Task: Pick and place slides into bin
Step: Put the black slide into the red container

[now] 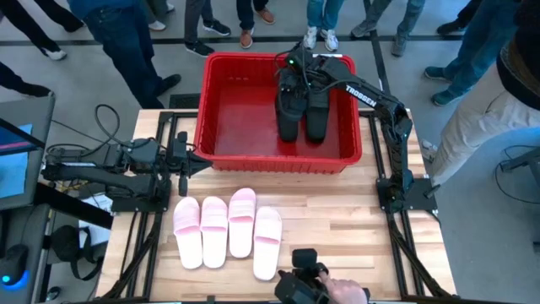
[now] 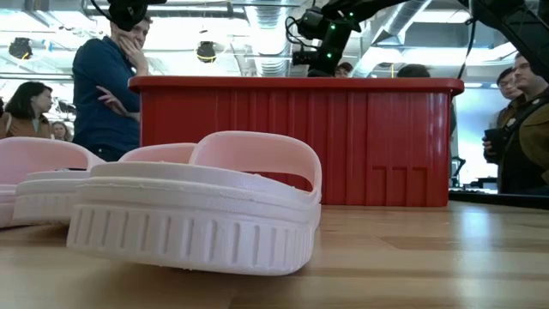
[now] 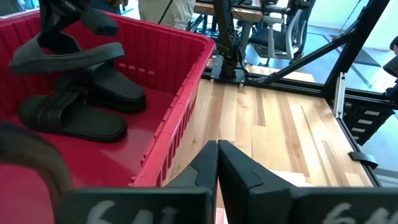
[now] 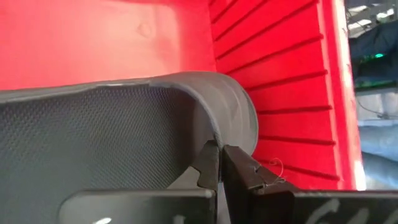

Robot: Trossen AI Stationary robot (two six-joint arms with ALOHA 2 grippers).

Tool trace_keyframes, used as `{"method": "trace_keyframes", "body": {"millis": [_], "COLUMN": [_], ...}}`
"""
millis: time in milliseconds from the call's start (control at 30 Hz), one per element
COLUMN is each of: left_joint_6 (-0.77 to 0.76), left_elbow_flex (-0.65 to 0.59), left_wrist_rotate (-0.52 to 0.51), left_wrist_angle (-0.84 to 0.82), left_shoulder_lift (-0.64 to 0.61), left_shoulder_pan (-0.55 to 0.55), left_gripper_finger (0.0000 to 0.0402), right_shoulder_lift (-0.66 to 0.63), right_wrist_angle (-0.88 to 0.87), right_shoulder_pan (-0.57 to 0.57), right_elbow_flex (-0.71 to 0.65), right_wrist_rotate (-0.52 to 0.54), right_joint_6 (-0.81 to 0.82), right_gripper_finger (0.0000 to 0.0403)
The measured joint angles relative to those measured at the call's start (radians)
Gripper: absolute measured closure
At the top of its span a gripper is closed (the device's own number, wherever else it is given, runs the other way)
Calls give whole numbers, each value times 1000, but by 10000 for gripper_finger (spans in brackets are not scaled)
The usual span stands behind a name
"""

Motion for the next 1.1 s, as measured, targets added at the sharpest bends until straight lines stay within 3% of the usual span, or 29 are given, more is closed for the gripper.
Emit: {"method": "trace_keyframes", "body": {"millis": [400,1100], "left_joint_6": [0,-2], "left_elbow_flex": [0,0], "left_wrist_rotate": [0,0], "left_wrist_angle": [0,0], "left_shoulder_lift": [0,0], "left_shoulder_pan": [0,0], "left_gripper_finger": [401,401], "right_shoulder_lift": [-2,-2], "right_wrist_angle": [11,30], "right_shoulder_pan": [-3,-25], "right_elbow_flex": [-83,-84], "right_wrist_rotate": [-6,-66], "right_joint_6": [4,-1], "right_gripper_finger": [403,403]}}
